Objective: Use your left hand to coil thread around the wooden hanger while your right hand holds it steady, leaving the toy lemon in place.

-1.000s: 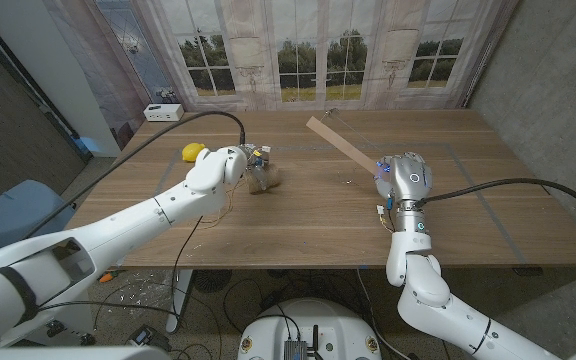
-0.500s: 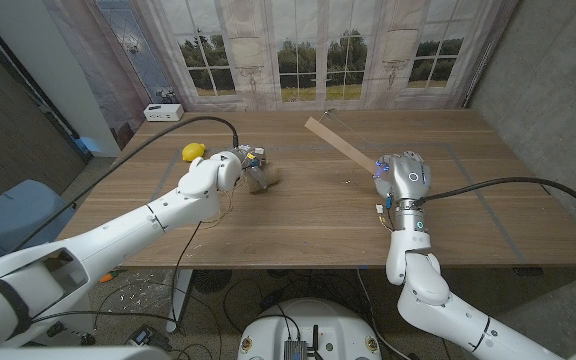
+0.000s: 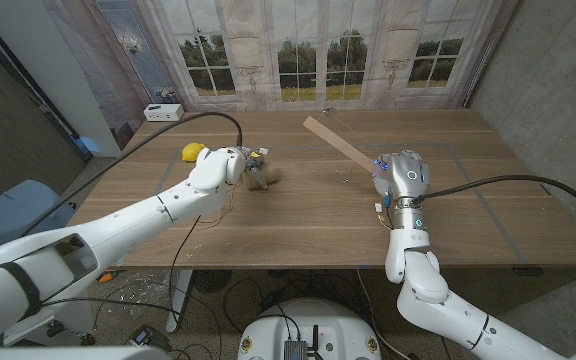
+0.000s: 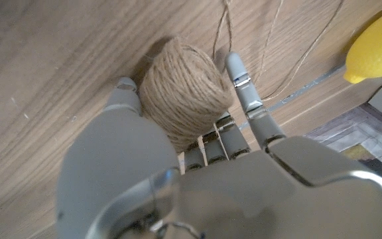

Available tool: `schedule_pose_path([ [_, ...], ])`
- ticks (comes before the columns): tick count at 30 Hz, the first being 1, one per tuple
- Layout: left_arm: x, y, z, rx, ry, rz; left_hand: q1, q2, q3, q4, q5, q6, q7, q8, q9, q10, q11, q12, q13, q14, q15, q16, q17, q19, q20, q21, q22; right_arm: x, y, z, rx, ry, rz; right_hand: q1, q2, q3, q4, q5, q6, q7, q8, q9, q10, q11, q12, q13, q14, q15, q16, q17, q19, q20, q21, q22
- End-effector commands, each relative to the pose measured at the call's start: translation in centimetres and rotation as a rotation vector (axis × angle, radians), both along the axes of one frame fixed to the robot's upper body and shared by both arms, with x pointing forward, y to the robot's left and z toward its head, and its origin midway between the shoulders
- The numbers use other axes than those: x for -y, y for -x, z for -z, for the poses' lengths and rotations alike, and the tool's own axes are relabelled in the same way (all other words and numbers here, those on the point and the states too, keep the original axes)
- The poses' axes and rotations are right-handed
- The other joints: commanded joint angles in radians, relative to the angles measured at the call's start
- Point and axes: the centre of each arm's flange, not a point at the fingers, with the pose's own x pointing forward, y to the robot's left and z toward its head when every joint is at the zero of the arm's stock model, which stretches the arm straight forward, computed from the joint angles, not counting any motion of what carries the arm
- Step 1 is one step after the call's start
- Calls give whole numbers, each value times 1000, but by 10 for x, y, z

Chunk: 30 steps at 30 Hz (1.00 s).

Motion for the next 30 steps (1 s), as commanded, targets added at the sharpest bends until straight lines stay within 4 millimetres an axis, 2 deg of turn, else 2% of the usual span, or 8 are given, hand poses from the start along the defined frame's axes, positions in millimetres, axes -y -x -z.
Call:
schedule_pose_path([
  [1, 4, -7, 1, 4, -15, -4, 71, 68, 50, -34, 11, 79, 38, 36, -1, 100, -6, 28, -12, 78, -34, 37, -5, 47, -29, -5, 3, 0, -3, -1, -7, -2, 7, 144, 156, 3, 8, 7, 24, 6, -1, 4, 23, -16, 5, 177, 27, -184, -5, 6, -2, -29, 5, 2],
  [3, 3, -4, 1, 83, 5, 22, 191, 176, 143, -100, 1, 309, 99, 111, 7, 336, -42, 114, -1, 342, -143, 137, -5, 154, -140, 32, 9, -1, -4, -1, -8, -1, 7, 144, 156, 2, 8, 7, 26, 6, 0, 4, 25, -16, 6, 175, 27, -184, -7, 7, 0, -28, 6, 2],
  [4, 3, -2, 1, 126, 16, 35, 245, 222, 196, -116, 4, 439, 120, 159, 19, 456, -39, 164, 19, 455, -175, 189, 10, 200, -183, 61, 12, -1, -4, -1, -9, -1, 8, 143, 156, 2, 9, 7, 25, 6, -1, 4, 25, -16, 6, 175, 26, -183, -9, 7, -1, -28, 6, 2],
  [5, 2, 0, 0, 163, 27, 47, 273, 227, 229, -116, 1, 501, 134, 179, 33, 528, -51, 206, 45, 547, -183, 232, 33, 238, -208, 88, 13, -1, -4, -1, -8, -1, 7, 143, 155, 1, 9, 7, 26, 6, -1, 4, 24, -15, 6, 176, 27, -184, -9, 8, -1, -28, 6, 2],
  [7, 0, 4, -4, 214, 58, 78, 286, 221, 245, -110, -8, 522, 140, 183, 50, 562, -48, 254, 87, 619, -181, 269, 76, 268, -236, 116, 14, -1, -5, -2, -8, -4, 5, 143, 155, 1, 9, 7, 25, 7, -1, 5, 26, -16, 6, 174, 27, -184, -11, 8, -1, -28, 6, 2],
  [10, -4, 10, -11, 308, 101, 118, 290, 217, 247, -108, -11, 521, 152, 181, 61, 569, -50, 280, 113, 644, -183, 286, 102, 264, -239, 126, 16, -1, -7, -2, -4, -2, 2, 142, 156, 0, 11, 8, 26, 6, -1, 6, 24, -16, 8, 175, 28, -184, -14, 10, -1, -28, 7, 2],
  [18, -7, 31, -31, 545, 172, 175, 289, 214, 249, -101, -10, 531, 153, 182, 81, 576, -61, 322, 158, 658, -181, 297, 138, 270, -246, 147, 18, 0, -9, -3, 5, -2, -6, 145, 156, -1, 10, 8, 27, 6, -2, 5, 22, -16, 9, 176, 31, -185, -18, 16, -2, -29, 9, 2],
  [30, -20, 45, -76, 658, 310, 201, 274, 208, 258, -92, -9, 537, 145, 182, 103, 566, -83, 356, 200, 627, -181, 270, 152, 255, -241, 156, 14, 3, -7, -3, 24, -6, -20, 147, 157, -4, 11, 9, 26, 6, -4, 6, 23, -15, 11, 173, 33, -184, -29, 24, -4, -30, 11, 2],
])
